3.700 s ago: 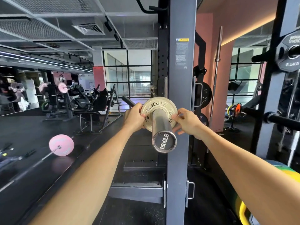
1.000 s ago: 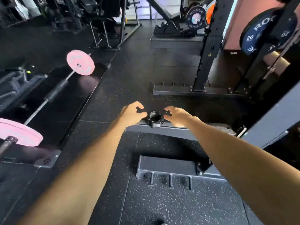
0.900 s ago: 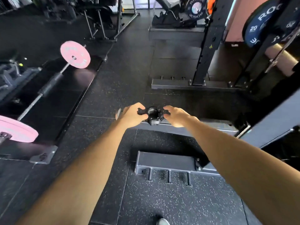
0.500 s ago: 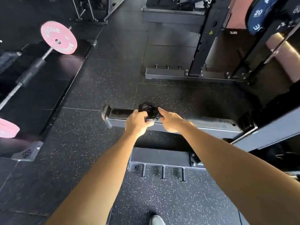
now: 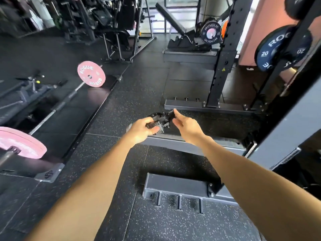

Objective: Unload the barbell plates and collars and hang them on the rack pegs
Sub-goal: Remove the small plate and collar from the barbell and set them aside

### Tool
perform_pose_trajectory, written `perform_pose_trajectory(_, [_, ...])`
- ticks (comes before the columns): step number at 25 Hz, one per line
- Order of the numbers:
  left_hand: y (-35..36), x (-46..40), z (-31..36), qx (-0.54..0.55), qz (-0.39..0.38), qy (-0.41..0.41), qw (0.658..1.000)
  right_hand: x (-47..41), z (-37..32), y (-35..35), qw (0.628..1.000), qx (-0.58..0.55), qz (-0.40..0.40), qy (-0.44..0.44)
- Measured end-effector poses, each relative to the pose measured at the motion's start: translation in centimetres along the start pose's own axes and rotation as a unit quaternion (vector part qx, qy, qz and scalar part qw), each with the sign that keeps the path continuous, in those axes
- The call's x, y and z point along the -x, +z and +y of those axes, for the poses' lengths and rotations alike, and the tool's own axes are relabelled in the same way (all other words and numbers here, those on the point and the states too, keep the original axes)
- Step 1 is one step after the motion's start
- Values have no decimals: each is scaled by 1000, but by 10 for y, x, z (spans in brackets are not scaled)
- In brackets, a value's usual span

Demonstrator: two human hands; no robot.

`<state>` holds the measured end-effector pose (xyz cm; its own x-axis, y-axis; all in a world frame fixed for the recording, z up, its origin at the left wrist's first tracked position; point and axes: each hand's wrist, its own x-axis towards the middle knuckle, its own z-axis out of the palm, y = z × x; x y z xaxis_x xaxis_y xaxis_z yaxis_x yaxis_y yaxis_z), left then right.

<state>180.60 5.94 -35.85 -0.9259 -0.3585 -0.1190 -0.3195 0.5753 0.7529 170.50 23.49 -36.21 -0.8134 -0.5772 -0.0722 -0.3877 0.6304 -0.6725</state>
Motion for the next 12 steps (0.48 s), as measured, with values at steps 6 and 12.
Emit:
perform_pose_trajectory(6, [-35, 145, 69, 38, -4, 91, 995, 142, -60, -61, 992, -86, 77, -52])
perform_pose_trajectory(12, [-47, 253, 147, 100, -32, 134, 985, 253, -98, -125, 978, -205, 22, -26])
